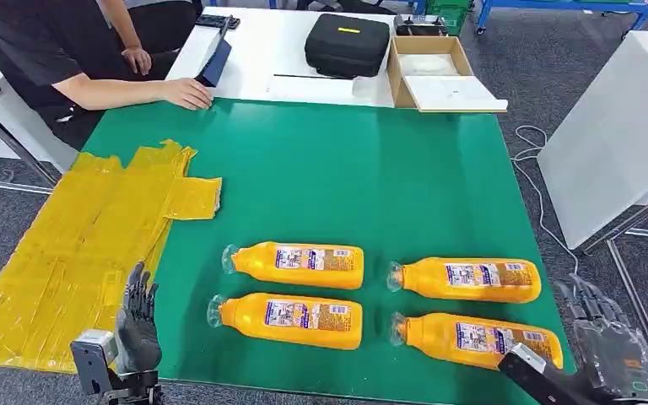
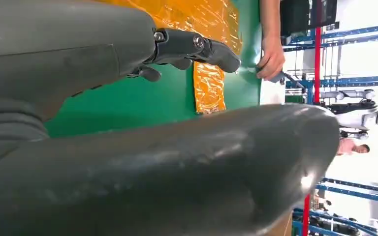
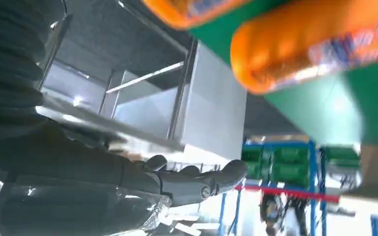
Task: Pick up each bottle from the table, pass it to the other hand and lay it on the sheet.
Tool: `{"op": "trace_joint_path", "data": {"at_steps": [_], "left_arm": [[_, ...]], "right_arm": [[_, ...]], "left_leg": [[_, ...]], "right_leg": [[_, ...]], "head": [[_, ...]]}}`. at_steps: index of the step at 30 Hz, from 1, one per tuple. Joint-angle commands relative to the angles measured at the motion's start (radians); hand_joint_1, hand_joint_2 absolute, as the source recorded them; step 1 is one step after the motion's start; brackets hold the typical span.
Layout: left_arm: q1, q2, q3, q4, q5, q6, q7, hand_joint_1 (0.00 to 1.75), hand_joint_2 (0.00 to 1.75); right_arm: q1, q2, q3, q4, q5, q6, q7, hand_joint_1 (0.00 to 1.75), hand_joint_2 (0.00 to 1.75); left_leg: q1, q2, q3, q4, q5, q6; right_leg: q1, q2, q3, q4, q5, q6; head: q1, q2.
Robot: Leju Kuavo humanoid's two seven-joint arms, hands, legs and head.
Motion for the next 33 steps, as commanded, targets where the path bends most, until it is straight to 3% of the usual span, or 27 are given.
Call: {"op": "trace_joint_path", "data": {"at_steps": [1, 5, 12, 17, 18, 20, 29, 30, 31, 33], "left_arm": [[-0.039, 0.049, -0.040, 0.091, 0.007, 0.009, 0.000, 0.00, 0.00], [-0.035, 0.046, -0.044, 0.081, 0.014, 0.021, 0.005, 0.00, 0.00], [-0.007, 0.035, -0.038, 0.041, 0.026, 0.039, 0.010, 0.00, 0.00], [-0.007, 0.028, -0.028, 0.033, 0.026, 0.042, 0.011, 0.00, 0.00], [-0.008, 0.026, -0.026, 0.031, 0.026, 0.045, 0.012, 0.00, 0.00], [-0.007, 0.026, -0.026, 0.030, 0.026, 0.045, 0.012, 0.00, 0.00], [-0.032, 0.042, -0.019, 0.040, 0.042, 0.066, 0.024, 0.00, 0.00], [-0.037, 0.044, -0.021, 0.041, 0.045, 0.069, 0.029, 0.00, 0.00], [-0.036, 0.046, -0.027, 0.037, 0.052, 0.075, 0.035, 0.00, 0.00], [-0.034, 0.044, -0.036, 0.031, 0.056, 0.081, 0.041, 0.00, 0.00]], "right_arm": [[0.034, -0.035, 0.096, 0.076, 0.023, 0.070, 0.055, 0.00, 1.75], [0.002, -0.046, 0.136, 0.153, 0.039, 0.070, 0.071, 0.00, 1.75], [-0.170, -0.053, 0.219, 0.360, 0.059, 0.032, 0.091, 0.00, 1.75], [-0.276, -0.032, 0.260, 0.498, 0.074, 0.012, 0.095, 0.00, 1.75], [-0.310, -0.022, 0.270, 0.547, 0.080, 0.001, 0.093, 0.00, 1.75], [-0.329, -0.017, 0.277, 0.574, 0.083, -0.008, 0.094, 0.00, 1.75], [-0.432, -0.021, 0.338, 0.780, 0.084, 0.014, 0.069, 0.00, 1.75], [-0.443, -0.024, 0.346, 0.804, 0.084, 0.015, 0.069, 0.24, 1.75], [-0.441, -0.030, 0.360, 0.816, 0.070, 0.032, 0.056, 1.52, 1.75], [-0.429, -0.022, 0.360, 0.804, 0.062, 0.041, 0.055, 1.75, 1.75]], "left_leg": [[0.002, 0.000, 0.003, -0.001, 0.000, -0.004], [0.002, 0.001, 0.002, -0.001, 0.000, -0.004], [0.004, 0.007, 0.004, -0.002, -0.001, -0.006], [0.002, 0.004, 0.003, -0.001, 0.000, -0.004], [0.004, 0.006, 0.006, -0.001, -0.001, -0.008], [0.003, 0.004, 0.002, -0.001, 0.000, -0.003], [0.003, 0.004, 0.004, -0.001, 0.000, -0.004], [0.004, 0.005, 0.005, -0.001, 0.000, -0.006], [0.004, 0.005, 0.005, -0.001, 0.000, -0.005], [0.003, 0.004, 0.006, -0.001, 0.000, -0.003]], "right_leg": [[0.002, 0.000, 0.003, -0.002, 0.000, -0.003], [0.002, 0.000, 0.002, -0.002, 0.001, -0.002], [0.003, 0.005, 0.004, -0.004, 0.002, -0.004], [0.002, 0.003, 0.003, -0.003, 0.001, -0.002], [0.004, 0.004, 0.006, -0.004, 0.002, -0.005], [0.002, 0.004, 0.003, -0.003, 0.002, -0.002], [0.003, 0.002, 0.004, -0.003, 0.002, -0.003], [0.004, 0.003, 0.005, -0.003, 0.002, -0.003], [0.004, 0.003, 0.005, -0.003, 0.002, -0.003], [0.003, 0.003, 0.005, -0.002, 0.002, -0.002]], "head": [[0.000, 0.000], [0.000, 0.000], [0.000, 0.000], [0.000, 0.000], [0.000, 0.000], [0.000, 0.000], [0.000, 0.000], [0.000, 0.000], [0.000, 0.000], [0.000, 0.000]]}}
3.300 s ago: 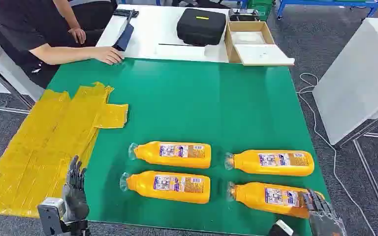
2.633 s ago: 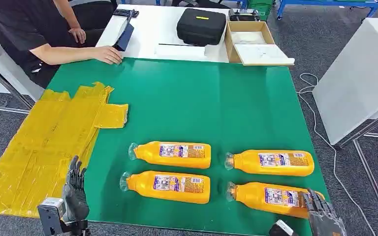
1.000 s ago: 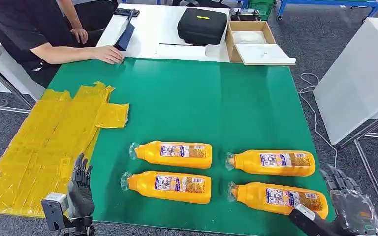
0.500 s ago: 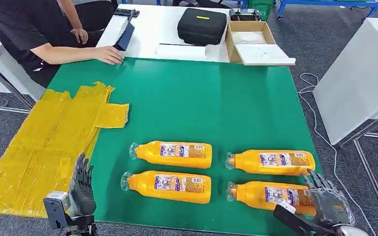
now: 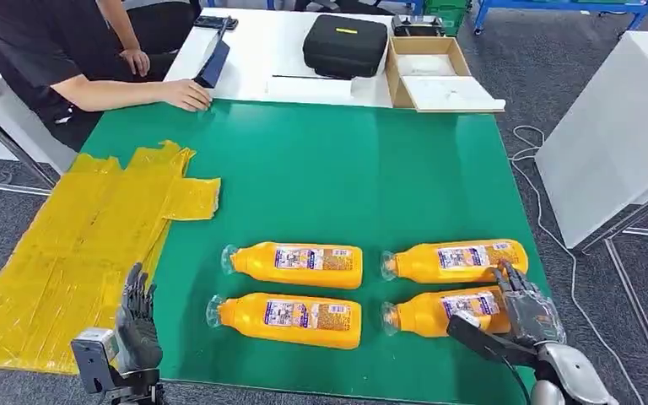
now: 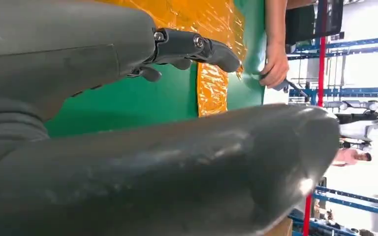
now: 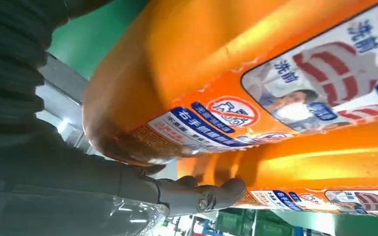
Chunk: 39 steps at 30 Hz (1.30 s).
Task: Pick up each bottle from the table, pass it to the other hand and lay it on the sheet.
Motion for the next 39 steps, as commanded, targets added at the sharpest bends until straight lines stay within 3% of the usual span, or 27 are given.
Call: {"op": "trace_joint_path", "data": {"at_steps": [1, 10, 13, 22, 25, 27, 29, 33, 37, 38, 39], "left_arm": [[-0.025, 0.033, -0.014, 0.015, 0.020, 0.020, 0.028, 0.00, 0.00], [-0.027, 0.031, -0.023, 0.012, 0.019, 0.026, 0.034, 0.00, 0.00], [-0.032, 0.027, -0.028, 0.009, 0.019, 0.033, 0.040, 0.00, 0.00], [-0.019, 0.024, -0.027, -0.017, 0.026, 0.044, 0.052, 0.00, 0.00], [-0.012, 0.019, -0.026, -0.017, 0.030, 0.040, 0.055, 0.00, 0.00], [-0.007, 0.014, -0.022, -0.016, 0.032, 0.031, 0.057, 0.00, 0.00], [0.000, 0.011, -0.015, -0.020, 0.035, 0.013, 0.056, 0.00, 0.00], [0.000, 0.010, -0.013, -0.021, 0.035, 0.011, 0.056, 0.00, 0.00], [0.015, 0.006, 0.009, -0.037, 0.035, -0.012, 0.051, 0.00, 0.00], [0.015, 0.010, 0.017, -0.036, 0.042, -0.024, 0.050, 0.00, 1.75], [0.014, 0.011, 0.027, -0.035, 0.042, -0.031, 0.049, 0.00, 1.75]], "right_arm": [[-0.059, 0.021, 0.097, 0.223, -0.017, 0.050, -0.017, 1.73, 1.75], [-0.024, 0.035, 0.077, 0.161, -0.019, 0.081, -0.001, 1.73, 1.75], [-0.001, 0.042, 0.070, 0.137, -0.009, 0.091, 0.007, 1.71, 1.75], [-0.001, 0.068, 0.063, 0.137, 0.026, 0.126, 0.007, 1.75, 1.75], [-0.040, 0.078, 0.054, 0.157, 0.040, 0.055, -0.014, 1.75, 1.75], [-0.029, 0.078, 0.039, 0.055, 0.016, 0.044, -0.052, 1.75, 1.75], [0.009, 0.065, 0.025, -0.124, -0.008, 0.107, -0.068, 1.75, 1.75], [0.023, 0.063, 0.017, -0.171, -0.012, 0.141, -0.063, 1.75, 1.75], [0.079, -0.042, -0.002, -0.389, -0.078, 0.148, -0.110, 1.75, 1.75], [0.104, -0.107, -0.035, -0.468, -0.123, 0.173, -0.112, 1.75, 1.75], [0.119, -0.138, -0.083, -0.526, -0.150, 0.189, -0.133, 1.75, 1.75]], "left_leg": [[0.003, 0.002, 0.003, -0.001, 0.001, -0.005], [0.004, 0.001, 0.010, -0.001, 0.000, -0.006], [0.004, 0.000, 0.012, -0.001, -0.001, -0.005], [0.004, 0.001, 0.013, 0.000, -0.001, -0.003], [0.004, 0.003, 0.013, 0.000, -0.001, -0.003], [0.005, 0.002, 0.012, -0.001, -0.001, -0.006], [0.004, 0.003, 0.010, 0.001, -0.001, -0.005], [0.003, 0.003, 0.008, 0.000, -0.001, -0.004], [0.003, 0.001, 0.004, 0.002, -0.002, -0.006], [0.002, 0.001, 0.002, 0.002, -0.002, -0.003], [0.001, 0.000, 0.001, 0.002, -0.001, -0.003]], "right_leg": [[0.003, 0.001, 0.004, -0.003, 0.002, -0.003], [0.004, 0.001, 0.001, -0.004, 0.001, -0.005], [0.004, 0.000, 0.012, -0.004, 0.001, -0.005], [0.004, 0.002, 0.012, -0.003, 0.001, -0.004], [0.004, 0.003, 0.012, -0.003, 0.001, -0.004], [0.005, 0.002, 0.011, -0.004, 0.002, -0.005], [0.004, 0.003, 0.010, -0.001, 0.001, -0.005], [0.003, 0.003, 0.008, -0.001, 0.001, -0.004], [0.003, 0.001, 0.006, 0.001, 0.000, -0.005], [0.002, 0.001, 0.003, 0.002, 0.000, -0.004], [0.001, 0.000, 0.001, 0.002, 0.000, -0.003]], "head": [[0.000, 0.000], [0.000, 0.000], [0.000, 0.000], [0.000, 0.000], [0.000, 0.000], [0.000, 0.000], [0.001, 0.000], [0.000, 0.000], [0.000, 0.000], [0.000, 0.000], [0.000, 0.000]]}}
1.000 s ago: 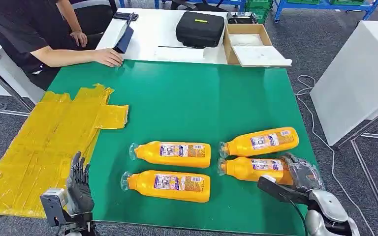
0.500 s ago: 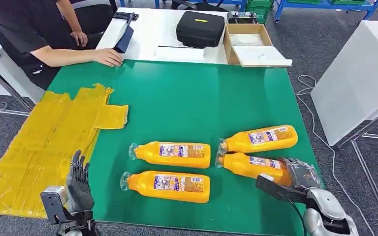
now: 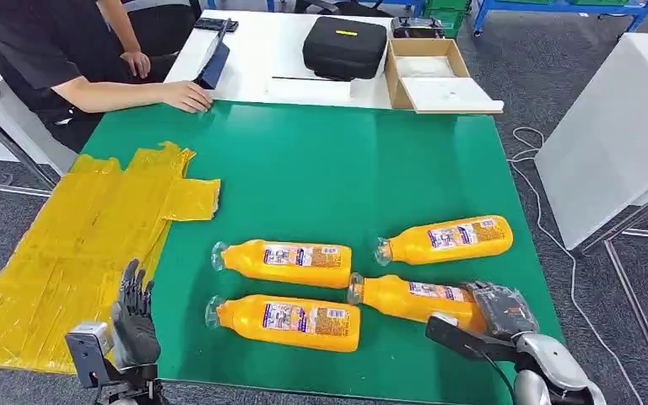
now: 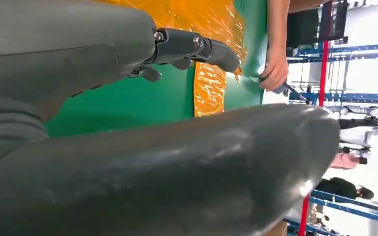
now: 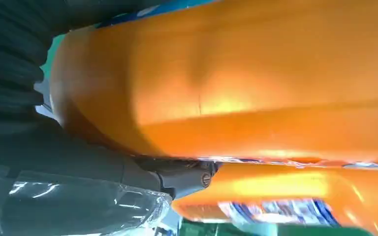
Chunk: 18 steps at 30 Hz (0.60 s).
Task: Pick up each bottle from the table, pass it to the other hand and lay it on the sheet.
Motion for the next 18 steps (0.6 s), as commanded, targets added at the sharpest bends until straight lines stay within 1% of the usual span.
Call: {"op": "trace_joint_path", "data": {"at_steps": [1, 2, 4, 5, 6, 7, 8, 9, 10, 11, 13, 14, 15, 16, 17, 18], "left_arm": [[0.008, 0.008, 0.049, 0.001, 0.007, -0.046, -0.003, 0.00, 1.75], [0.007, 0.008, 0.054, 0.001, 0.013, -0.060, -0.006, 0.00, 1.75], [0.000, 0.006, 0.061, 0.003, 0.015, -0.070, -0.007, 0.00, 1.75], [-0.001, 0.006, 0.061, 0.003, 0.015, -0.071, -0.007, 0.00, 1.75], [-0.001, 0.005, 0.061, 0.001, 0.015, -0.076, -0.007, 0.00, 1.75], [0.000, 0.005, 0.061, -0.002, 0.016, -0.078, -0.007, 0.00, 1.75], [-0.001, 0.002, 0.066, -0.002, 0.012, -0.082, -0.007, 0.00, 1.75], [0.002, 0.001, 0.066, -0.006, 0.013, -0.084, -0.005, 0.00, 1.75], [0.003, -0.001, 0.068, -0.006, 0.013, -0.088, -0.005, 0.00, 1.75], [0.003, -0.004, 0.068, -0.003, 0.013, -0.092, -0.006, 0.00, 1.75], [0.002, -0.004, 0.063, 0.004, 0.016, -0.102, -0.009, 0.00, 1.75], [0.000, -0.004, 0.062, 0.010, 0.016, -0.104, -0.009, 0.00, 1.75], [0.000, -0.004, 0.062, 0.010, 0.016, -0.104, -0.009, 0.00, 1.75], [-0.004, -0.002, 0.058, 0.015, 0.020, -0.115, -0.013, 0.00, 1.75], [-0.009, 0.000, 0.050, 0.019, 0.022, -0.125, -0.018, 0.00, 1.75], [-0.017, 0.002, 0.039, 0.026, 0.027, -0.134, -0.022, 0.00, 1.75]], "right_arm": [[0.121, -0.196, -0.158, -0.459, -0.154, 0.089, -0.072, 1.75, 1.75], [0.130, -0.218, -0.200, -0.505, -0.172, 0.077, -0.086, 1.75, 1.75], [0.129, -0.250, -0.292, -0.578, -0.212, 0.112, -0.111, 1.73, 1.75], [0.124, -0.264, -0.315, -0.591, -0.224, 0.130, -0.119, 1.73, 1.75], [0.110, -0.287, -0.353, -0.604, -0.237, 0.144, -0.123, 1.73, 1.75], [0.100, -0.305, -0.380, -0.605, -0.258, 0.158, -0.137, 1.75, 1.75], [0.086, -0.322, -0.397, -0.603, -0.267, 0.167, -0.135, 1.71, 1.75], [0.049, -0.340, -0.415, -0.588, -0.268, 0.181, -0.137, 1.75, 1.75], [0.013, -0.345, -0.419, -0.569, -0.281, 0.190, -0.147, 1.71, 1.75], [-0.028, -0.348, -0.405, -0.541, -0.284, 0.191, -0.148, 1.71, 1.75], [-0.076, -0.344, -0.375, -0.502, -0.283, 0.184, -0.142, 1.73, 1.75], [-0.088, -0.345, -0.355, -0.486, -0.277, 0.173, -0.136, 1.73, 1.75], [-0.088, -0.345, -0.355, -0.486, -0.277, 0.173, -0.136, 1.73, 1.75], [-0.097, -0.346, -0.334, -0.471, -0.284, 0.154, -0.134, 1.73, 1.75], [-0.132, -0.330, -0.308, -0.441, -0.289, 0.142, -0.133, 1.71, 1.75], [-0.185, -0.302, -0.254, -0.386, -0.278, 0.104, -0.131, 1.59, 1.75]], "left_leg": [[-0.001, -0.003, -0.004, 0.003, -0.001, -0.004], [-0.001, -0.005, -0.005, 0.004, -0.002, -0.004], [0.000, -0.005, -0.005, 0.006, -0.004, -0.007], [-0.002, -0.007, -0.007, 0.005, -0.002, -0.004], [-0.002, -0.006, -0.008, 0.006, -0.002, -0.005], [-0.005, -0.005, -0.009, 0.003, 0.000, -0.002], [-0.006, -0.006, -0.009, 0.003, -0.001, -0.003], [-0.005, -0.005, -0.011, 0.002, 0.000, -0.001], [-0.003, -0.004, -0.009, 0.003, -0.001, -0.003], [-0.004, -0.002, -0.008, 0.004, -0.001, -0.003], [-0.005, 0.000, -0.009, 0.001, 0.000, -0.001], [-0.004, 0.000, -0.008, 0.001, 0.000, -0.002], [-0.005, 0.000, -0.009, 0.001, 0.000, -0.001], [-0.004, 0.001, -0.007, 0.000, 0.000, -0.003], [-0.004, -0.002, -0.008, 0.000, 0.001, -0.002], [-0.003, -0.002, -0.006, 0.000, 0.001, -0.004]], "right_leg": [[-0.001, -0.004, -0.003, 0.003, -0.003, -0.002], [-0.001, -0.005, -0.003, 0.004, -0.003, -0.002], [0.000, -0.006, -0.002, 0.004, -0.005, -0.004], [-0.002, -0.007, -0.005, 0.005, -0.004, -0.002], [-0.002, -0.006, -0.007, 0.005, -0.004, -0.003], [-0.005, -0.004, -0.009, 0.004, -0.002, -0.001], [-0.006, -0.006, -0.008, 0.004, -0.003, -0.001], [-0.005, -0.005, -0.009, 0.001, -0.002, 0.001], [-0.003, -0.005, -0.007, 0.001, -0.002, 0.000], [-0.004, -0.004, -0.007, 0.002, -0.002, 0.000], [-0.005, -0.001, -0.008, 0.000, 0.000, 0.001], [-0.004, -0.001, -0.007, 0.000, 0.000, 0.000], [-0.005, -0.001, -0.008, -0.001, 0.001, 0.002], [-0.004, -0.001, -0.005, -0.001, 0.001, 0.000], [-0.004, -0.004, -0.006, -0.001, 0.000, 0.002], [-0.003, -0.003, -0.004, -0.002, 0.000, 0.000]], "head": [[0.000, 0.000], [0.000, 0.000], [0.000, 0.000], [0.000, 0.000], [0.000, 0.000], [0.000, 0.000], [-0.001, 0.000], [0.000, 0.000], [0.000, 0.000], [0.000, 0.000], [0.000, 0.000], [0.000, 0.000], [-0.001, 0.000], [0.000, 0.000], [0.001, 0.000], [-0.001, 0.000]]}}
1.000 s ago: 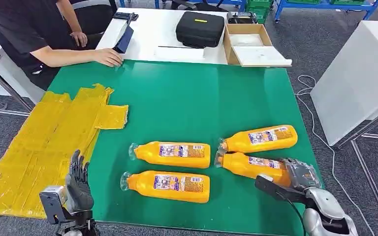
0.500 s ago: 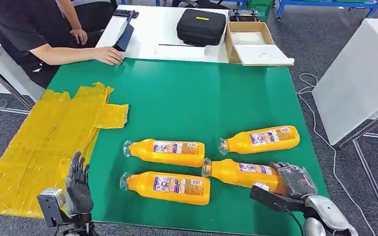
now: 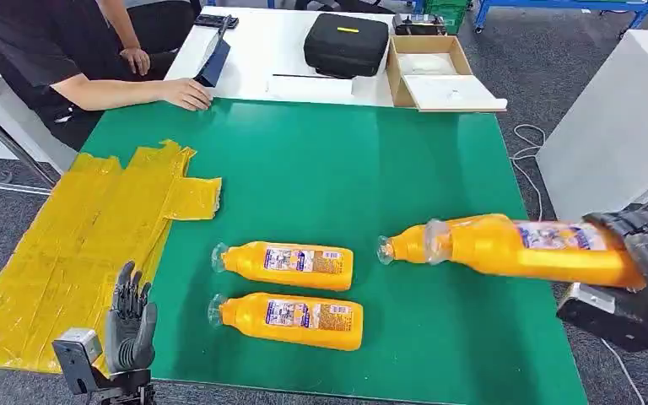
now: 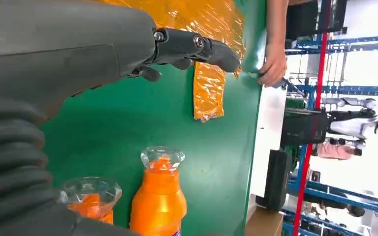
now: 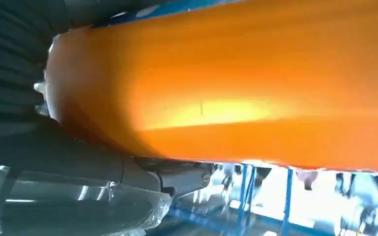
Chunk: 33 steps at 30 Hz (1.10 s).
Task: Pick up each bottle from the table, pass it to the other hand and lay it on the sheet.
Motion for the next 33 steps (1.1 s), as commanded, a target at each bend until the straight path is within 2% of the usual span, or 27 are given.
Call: {"op": "trace_joint_path", "data": {"at_steps": [1, 2, 3, 4, 5, 6, 7, 8, 10, 15, 16, 17, 20, 24, 29, 33], "left_arm": [[-0.039, 0.006, -0.032, 0.052, 0.020, -0.052, -0.021, 0.00, 1.75], [-0.047, 0.011, -0.058, 0.057, 0.023, -0.056, -0.029, 0.00, 1.75], [-0.061, 0.018, -0.096, 0.062, 0.035, -0.057, -0.039, 0.00, 1.75], [-0.067, 0.021, -0.112, 0.063, 0.042, -0.050, -0.041, 0.00, 1.75], [-0.082, 0.038, -0.155, 0.057, 0.056, -0.048, -0.049, 0.00, 1.75], [-0.090, 0.056, -0.191, 0.040, 0.080, -0.044, -0.049, 0.00, 1.75], [-0.091, 0.061, -0.203, 0.032, 0.091, -0.034, -0.041, 0.00, 1.75], [-0.114, 0.084, -0.242, 0.025, 0.100, -0.051, -0.046, 0.00, 1.75], [-0.148, 0.101, -0.267, 0.027, 0.125, -0.028, -0.023, 0.00, 1.75], [-0.287, 0.139, -0.299, 0.089, 0.133, -0.014, -0.007, 0.00, 1.75], [-0.295, 0.140, -0.298, 0.090, 0.135, -0.010, -0.003, 0.00, 1.75], [-0.299, 0.140, -0.297, 0.091, 0.136, -0.009, 0.000, 0.00, 1.75], [-0.294, 0.142, -0.298, 0.091, 0.135, -0.010, -0.002, 0.00, 1.75], [-0.384, 0.200, -0.338, 0.116, 0.135, 0.029, 0.027, 0.00, 1.75], [-0.413, 0.227, -0.380, 0.128, 0.205, 0.012, 0.059, 0.00, 1.75], [-0.399, 0.231, -0.407, 0.122, 0.261, 0.000, 0.065, 0.00, 1.75]], "right_arm": [[-0.280, 0.081, 0.193, 0.235, 0.018, -0.134, 0.016, 1.57, 1.75], [-0.345, 0.135, 0.262, 0.322, 0.012, -0.179, 0.021, 1.52, 1.75], [-0.423, 0.219, 0.353, 0.437, 0.000, -0.256, 0.025, 1.55, 1.75], [-0.450, 0.246, 0.399, 0.485, 0.000, -0.298, 0.038, 1.54, 1.75], [-0.476, 0.319, 0.473, 0.562, -0.031, -0.368, 0.052, 1.55, 1.75], [-0.458, 0.356, 0.550, 0.590, -0.057, -0.437, 0.071, 1.50, 1.75], [-0.450, 0.354, 0.586, 0.593, -0.066, -0.468, 0.093, 1.52, 1.75], [-0.432, 0.396, 0.630, 0.632, -0.128, -0.482, 0.091, 1.54, 1.75], [-0.442, 0.409, 0.713, 0.695, -0.146, -0.564, 0.116, 1.52, 1.75], [-0.466, 0.537, 0.775, 0.827, -0.174, -0.607, 0.126, 1.54, 1.75], [-0.467, 0.542, 0.779, 0.828, -0.174, -0.610, 0.127, 1.54, 1.75], [-0.468, 0.544, 0.781, 0.829, -0.173, -0.611, 0.128, 1.54, 1.75], [-0.473, 0.535, 0.778, 0.829, -0.174, -0.610, 0.127, 1.54, 1.75], [-0.510, 0.651, 0.777, 0.906, -0.215, -0.613, 0.110, 1.55, 1.75], [-0.525, 0.709, 0.784, 0.894, -0.220, -0.615, 0.122, 1.62, 1.75], [-0.554, 0.729, 0.790, 0.902, -0.228, -0.602, 0.125, 1.55, 1.75]], "left_leg": [[0.003, 0.005, 0.003, -0.001, 0.001, -0.004], [0.004, 0.006, 0.004, -0.001, 0.000, -0.006], [0.004, 0.008, 0.004, -0.002, 0.001, -0.005], [0.004, 0.011, 0.003, -0.002, 0.001, -0.003], [0.006, 0.016, 0.006, -0.004, 0.001, -0.005], [0.007, 0.015, 0.005, -0.004, 0.001, -0.004], [0.008, 0.019, 0.006, -0.004, 0.002, -0.006], [0.007, 0.017, 0.007, -0.003, 0.002, -0.005], [0.008, 0.014, 0.007, -0.003, 0.003, -0.008], [0.010, 0.005, 0.003, -0.002, 0.007, -0.010], [0.011, 0.006, 0.004, -0.002, 0.007, -0.013], [0.010, 0.004, 0.002, -0.001, 0.007, -0.009], [0.010, 0.003, 0.000, -0.001, 0.007, -0.008], [0.011, 0.003, -0.001, 0.001, 0.007, -0.010], [0.009, 0.002, -0.003, 0.000, 0.007, -0.008], [0.010, 0.003, -0.002, 0.000, 0.007, -0.010]], "right_leg": [[0.003, 0.004, 0.003, -0.003, 0.002, -0.003], [0.004, 0.005, 0.004, -0.003, 0.002, -0.004], [0.004, 0.008, 0.004, -0.004, 0.004, -0.004], [0.004, 0.010, 0.004, -0.005, 0.005, -0.003], [0.006, 0.015, 0.007, -0.007, 0.007, -0.004], [0.007, 0.014, 0.007, -0.007, 0.007, -0.003], [0.008, 0.017, 0.006, -0.008, 0.008, -0.005], [0.008, 0.015, 0.005, -0.006, 0.008, -0.006], [0.008, 0.013, 0.005, -0.004, 0.007, -0.007], [0.009, 0.005, 0.003, -0.001, 0.006, -0.006], [0.011, 0.006, 0.004, -0.002, 0.006, -0.008], [0.010, 0.005, 0.002, 0.000, 0.006, -0.005], [0.010, 0.003, 0.000, 0.001, 0.005, -0.005], [0.010, 0.003, 0.000, 0.002, 0.005, -0.006], [0.008, 0.001, -0.003, 0.002, 0.005, -0.005], [0.009, 0.002, -0.002, 0.002, 0.005, -0.006]], "head": [[-0.001, 0.000], [0.000, 0.000], [-0.001, 0.000], [-0.002, 0.000], [-0.001, 0.000], [0.000, 0.000], [-0.001, 0.000], [-0.001, 0.000], [0.000, 0.000], [-0.001, 0.000], [-0.001, 0.000], [0.000, 0.000], [-0.001, 0.000], [-0.001, 0.000], [-0.001, 0.000], [0.000, 0.000]]}}
